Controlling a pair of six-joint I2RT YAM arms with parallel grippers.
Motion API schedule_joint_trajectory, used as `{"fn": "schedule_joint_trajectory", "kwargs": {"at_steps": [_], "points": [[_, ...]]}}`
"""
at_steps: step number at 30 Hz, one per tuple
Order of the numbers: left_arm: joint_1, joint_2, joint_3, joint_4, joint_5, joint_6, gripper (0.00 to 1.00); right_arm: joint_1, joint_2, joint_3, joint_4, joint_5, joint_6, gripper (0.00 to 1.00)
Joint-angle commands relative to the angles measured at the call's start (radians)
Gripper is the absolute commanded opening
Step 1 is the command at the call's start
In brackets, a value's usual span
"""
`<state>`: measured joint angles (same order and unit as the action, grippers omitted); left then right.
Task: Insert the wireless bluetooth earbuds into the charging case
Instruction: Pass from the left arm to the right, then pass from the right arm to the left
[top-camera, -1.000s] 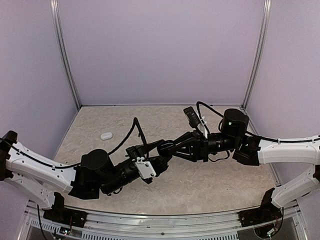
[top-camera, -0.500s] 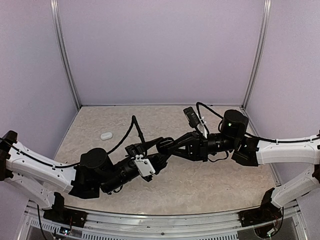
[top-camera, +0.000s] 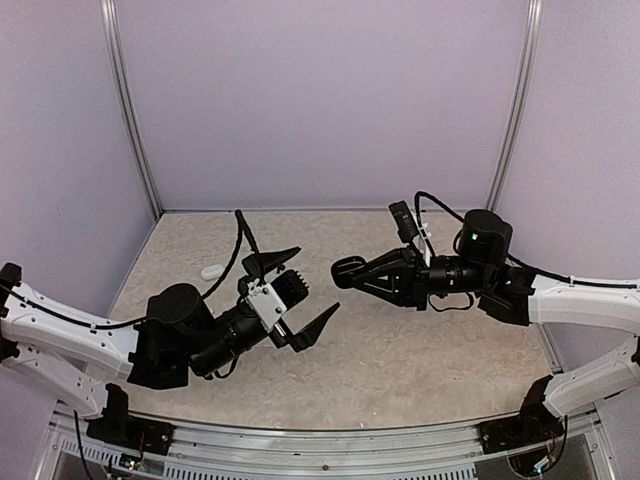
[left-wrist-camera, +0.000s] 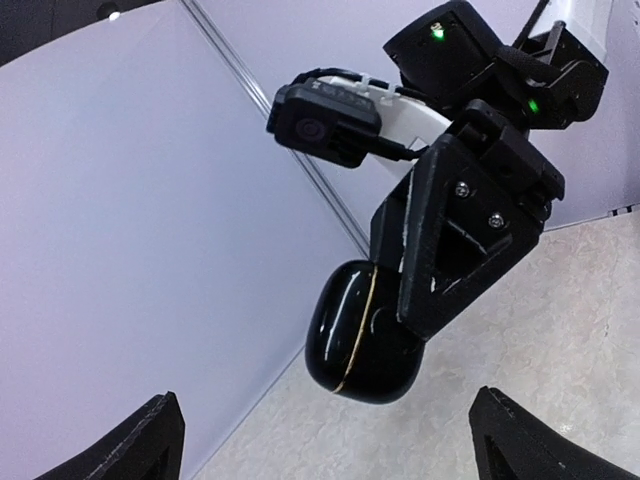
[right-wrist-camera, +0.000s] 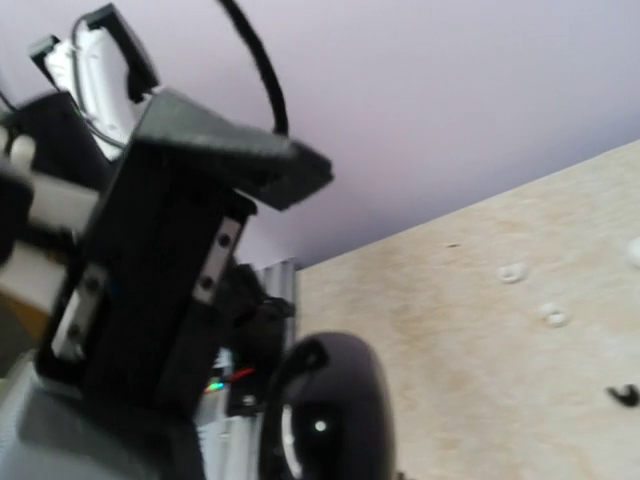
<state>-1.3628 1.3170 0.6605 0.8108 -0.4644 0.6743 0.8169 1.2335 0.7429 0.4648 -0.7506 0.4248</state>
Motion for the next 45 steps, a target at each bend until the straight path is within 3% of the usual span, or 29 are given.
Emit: {"fn": "schedule_joint_trajectory", "kwargs": {"at_steps": [1,5,10,14,21,29,34,45], "points": [[0.046,-0.066,0.043,-0.138,0.016,-0.251,0.99,-0.028,-0.044,0.023,-0.091,0.028,-0.158,0.15],[0.134,-0.097,0.103,-0.243,0.138,-0.449,0.99,-0.028,-0.061,0.015,-0.125,-0.007,-0.258,0.16],[0.225,-0.147,0.110,-0.244,0.344,-0.645,0.99,-0.029,-0.087,-0.002,-0.128,-0.046,-0.309,0.16],[0.243,-0.147,0.130,-0.281,0.404,-0.703,0.99,-0.025,-0.085,-0.002,-0.120,-0.074,-0.311,0.13],[0.247,-0.097,0.208,-0.424,0.563,-0.677,0.98,-0.005,-0.078,0.004,-0.125,-0.070,-0.326,0.11],[0.260,-0.033,0.223,-0.416,0.691,-0.677,0.66,0.008,-0.072,0.015,-0.130,-0.080,-0.334,0.11],[0.270,-0.019,0.230,-0.412,0.756,-0.682,0.56,0.016,-0.066,0.014,-0.130,-0.087,-0.339,0.10],[0.288,0.031,0.261,-0.410,0.819,-0.709,0.42,0.030,-0.058,0.016,-0.130,-0.086,-0.341,0.10]]}}
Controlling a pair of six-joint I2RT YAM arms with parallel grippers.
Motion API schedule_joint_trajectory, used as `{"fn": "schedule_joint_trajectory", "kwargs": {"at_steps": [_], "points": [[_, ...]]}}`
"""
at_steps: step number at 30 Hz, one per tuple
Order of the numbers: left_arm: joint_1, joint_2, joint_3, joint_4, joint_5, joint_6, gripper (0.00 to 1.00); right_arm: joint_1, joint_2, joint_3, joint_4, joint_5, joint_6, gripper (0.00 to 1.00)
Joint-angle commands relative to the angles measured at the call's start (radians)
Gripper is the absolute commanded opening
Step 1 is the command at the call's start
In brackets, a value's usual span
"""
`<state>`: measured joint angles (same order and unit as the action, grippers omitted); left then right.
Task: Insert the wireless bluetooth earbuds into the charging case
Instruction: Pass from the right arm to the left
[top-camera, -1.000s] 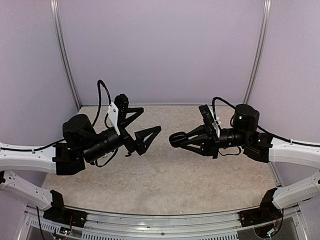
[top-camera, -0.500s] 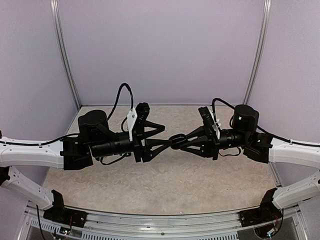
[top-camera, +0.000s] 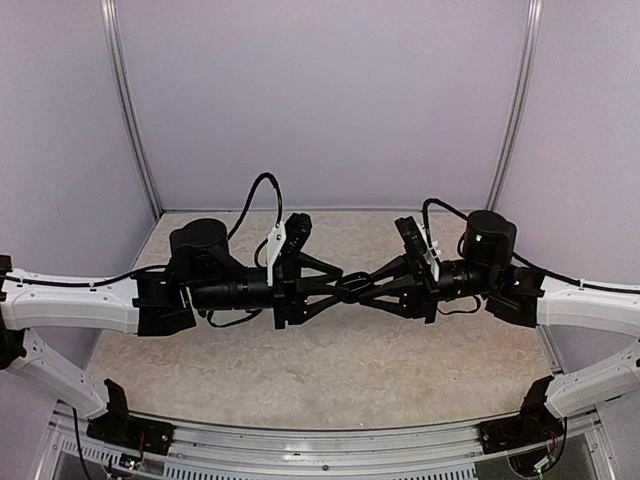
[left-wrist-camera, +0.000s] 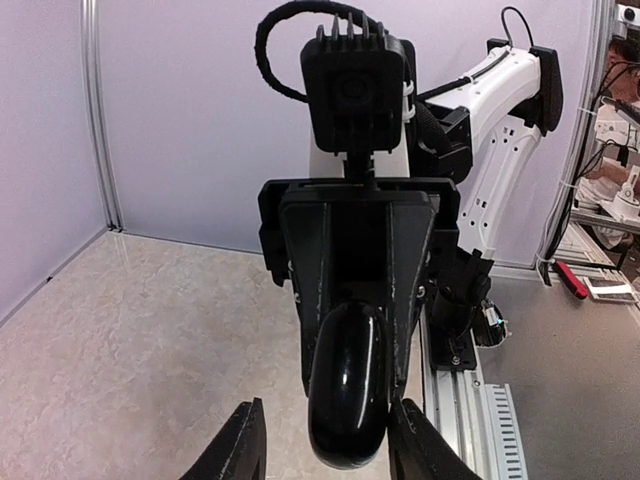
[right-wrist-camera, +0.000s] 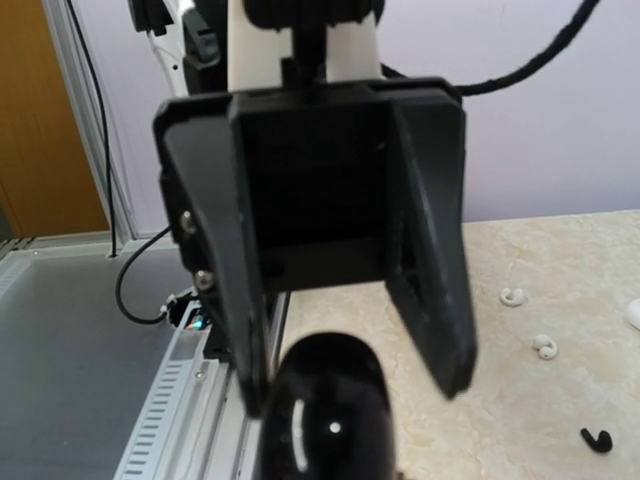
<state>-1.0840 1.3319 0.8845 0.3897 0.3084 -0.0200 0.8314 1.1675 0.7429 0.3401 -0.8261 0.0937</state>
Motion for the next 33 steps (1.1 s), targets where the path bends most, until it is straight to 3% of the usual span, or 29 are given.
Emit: {"fn": "schedule_joint_trajectory", "kwargs": {"at_steps": [1,8,14,20,33], "points": [[0.009,0.018,0.039,0.014,0.053,-0.016,0.40,0.016,0.009,0.016,-0.006,-0.011,-0.010,0.10],[0.012,0.022,0.041,0.029,0.085,-0.020,0.24,0.022,0.014,0.015,-0.006,-0.013,-0.010,0.12],[0.013,0.020,0.038,0.038,0.090,-0.019,0.16,0.021,0.021,0.015,-0.003,-0.023,-0.006,0.25],[0.013,0.020,0.033,0.047,0.089,-0.025,0.13,0.023,0.030,0.016,-0.001,-0.028,-0.002,0.34],[0.013,0.022,0.037,0.043,0.086,-0.018,0.12,0.024,0.041,0.026,0.013,-0.041,0.013,0.35]]}}
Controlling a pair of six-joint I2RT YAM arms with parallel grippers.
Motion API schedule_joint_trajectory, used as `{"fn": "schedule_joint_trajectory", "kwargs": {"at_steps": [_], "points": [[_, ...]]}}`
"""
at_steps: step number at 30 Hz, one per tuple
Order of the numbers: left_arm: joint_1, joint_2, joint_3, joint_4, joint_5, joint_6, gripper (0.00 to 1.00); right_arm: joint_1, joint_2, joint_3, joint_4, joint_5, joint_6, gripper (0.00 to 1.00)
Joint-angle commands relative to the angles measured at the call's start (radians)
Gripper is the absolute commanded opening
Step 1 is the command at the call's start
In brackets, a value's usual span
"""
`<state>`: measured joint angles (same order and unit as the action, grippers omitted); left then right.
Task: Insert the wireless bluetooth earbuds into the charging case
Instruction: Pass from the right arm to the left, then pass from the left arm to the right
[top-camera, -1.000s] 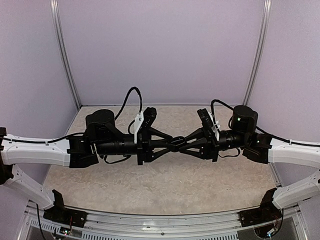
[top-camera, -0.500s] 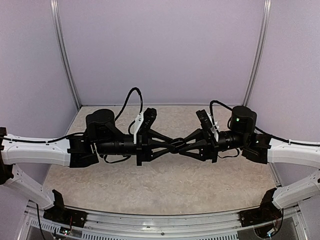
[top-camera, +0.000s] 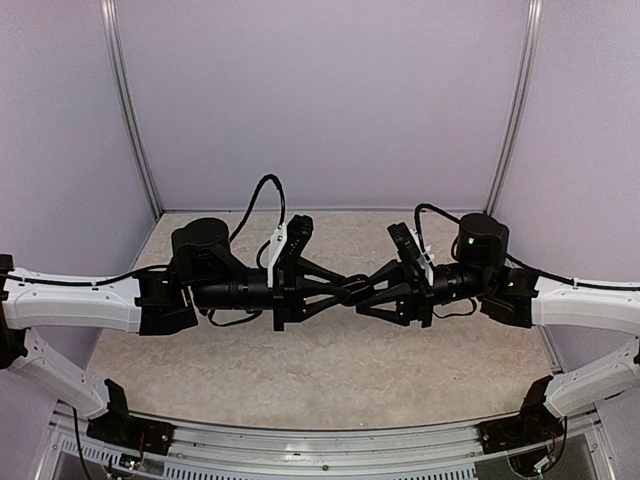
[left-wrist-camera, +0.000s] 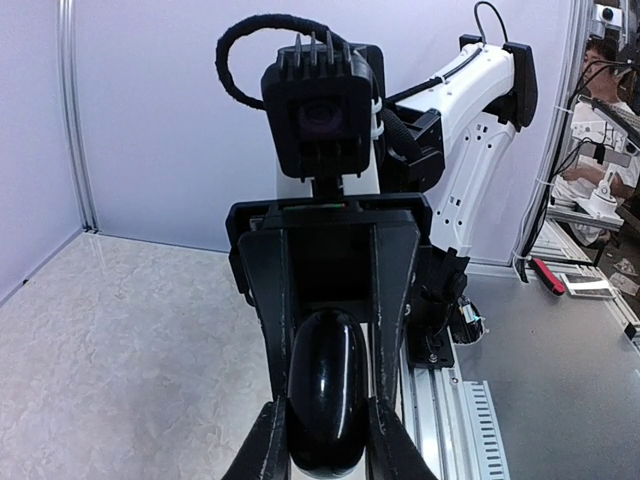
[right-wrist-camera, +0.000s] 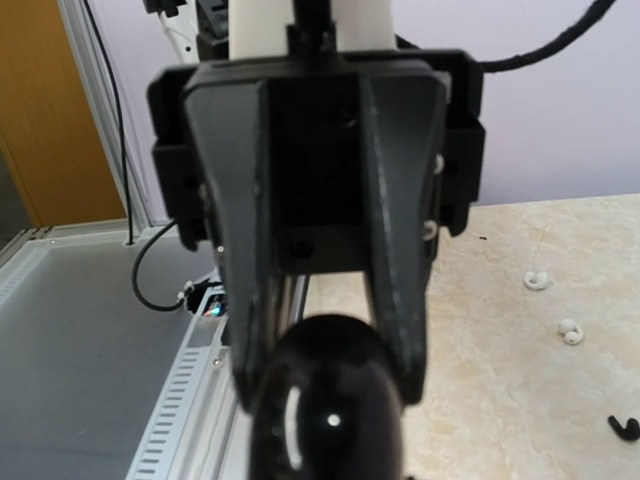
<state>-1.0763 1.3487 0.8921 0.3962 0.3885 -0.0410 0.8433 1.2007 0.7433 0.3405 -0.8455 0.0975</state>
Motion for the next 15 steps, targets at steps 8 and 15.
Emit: {"fn": "schedule_joint_trajectory", "kwargs": {"at_steps": [8,15], "points": [[0.006,0.013,0.033,0.035,0.006,0.006,0.11,0.013,0.016,0.028,0.024,-0.027,0.019,0.38],[0.005,0.020,0.037,0.036,0.006,0.007,0.11,0.012,0.020,0.029,0.028,-0.027,0.020,0.31]]}}
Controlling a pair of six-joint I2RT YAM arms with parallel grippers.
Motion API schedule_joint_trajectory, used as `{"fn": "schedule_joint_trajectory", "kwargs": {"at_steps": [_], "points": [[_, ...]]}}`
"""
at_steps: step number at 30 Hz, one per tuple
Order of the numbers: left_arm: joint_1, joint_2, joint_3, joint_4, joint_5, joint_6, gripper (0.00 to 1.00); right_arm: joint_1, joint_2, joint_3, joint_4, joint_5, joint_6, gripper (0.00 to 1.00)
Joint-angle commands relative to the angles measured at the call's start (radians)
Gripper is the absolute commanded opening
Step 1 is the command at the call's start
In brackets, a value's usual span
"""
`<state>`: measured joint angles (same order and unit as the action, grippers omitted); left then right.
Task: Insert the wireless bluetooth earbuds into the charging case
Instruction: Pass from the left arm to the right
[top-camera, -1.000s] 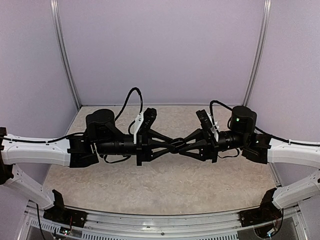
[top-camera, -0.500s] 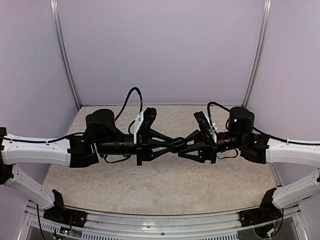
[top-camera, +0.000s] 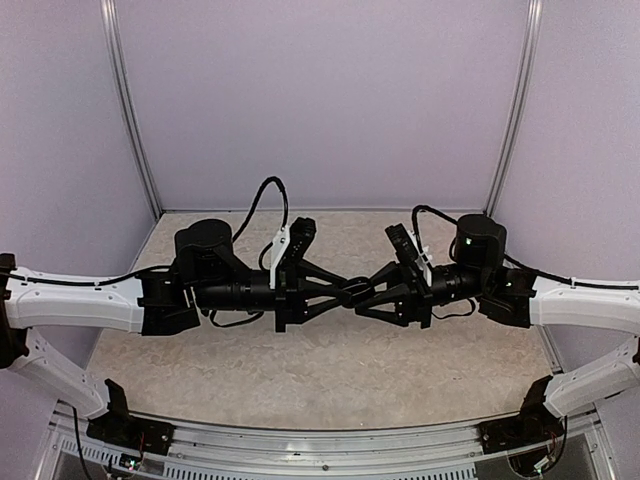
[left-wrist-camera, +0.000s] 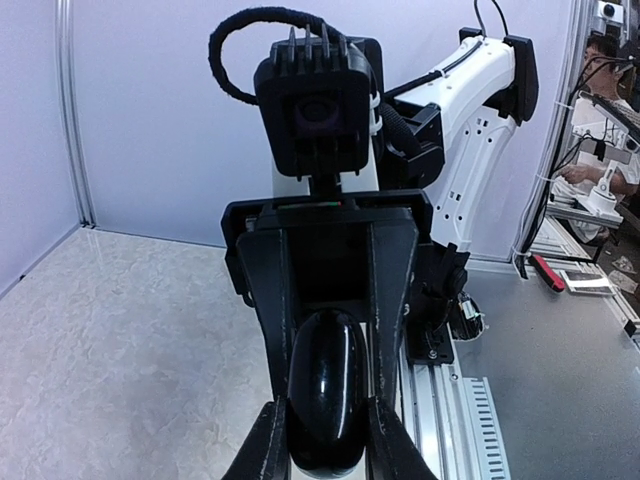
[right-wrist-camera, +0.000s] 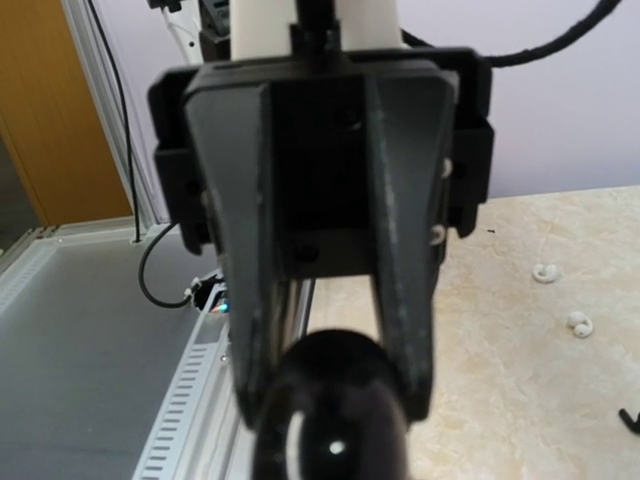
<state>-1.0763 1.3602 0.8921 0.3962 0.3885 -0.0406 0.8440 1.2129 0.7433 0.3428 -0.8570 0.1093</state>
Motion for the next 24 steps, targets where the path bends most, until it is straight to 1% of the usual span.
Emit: {"fn": "schedule_joint_trajectory", "kwargs": {"at_steps": [1,4,5,7,8,12,14,19,24], "points": [[0.006,0.009,0.039,0.034,0.006,0.008,0.11,0.012,0.009,0.030,0.025,-0.015,0.008,0.29],[0.006,0.013,0.044,0.023,0.006,0.011,0.12,0.012,0.009,0.030,0.027,-0.016,0.008,0.23],[0.006,0.015,0.045,0.019,-0.001,0.013,0.15,0.012,0.010,0.029,0.026,-0.015,0.007,0.22],[0.006,0.012,0.043,0.021,-0.016,0.013,0.29,0.012,0.010,0.030,0.023,-0.014,0.005,0.19],[0.006,0.009,0.039,0.025,-0.027,0.012,0.34,0.012,0.008,0.028,0.022,-0.012,0.003,0.19],[0.005,-0.003,0.035,0.027,-0.059,0.006,0.42,0.011,0.007,0.027,0.018,-0.009,-0.003,0.14],[0.006,-0.007,0.034,0.027,-0.088,0.003,0.43,0.013,0.007,0.026,0.018,-0.012,-0.005,0.12],[0.012,-0.034,0.018,0.051,-0.156,-0.008,0.43,0.015,0.002,0.023,0.016,-0.008,-0.010,0.08],[0.026,-0.071,-0.007,0.089,-0.161,-0.029,0.44,0.019,0.003,0.021,0.007,0.019,-0.020,0.06]]}}
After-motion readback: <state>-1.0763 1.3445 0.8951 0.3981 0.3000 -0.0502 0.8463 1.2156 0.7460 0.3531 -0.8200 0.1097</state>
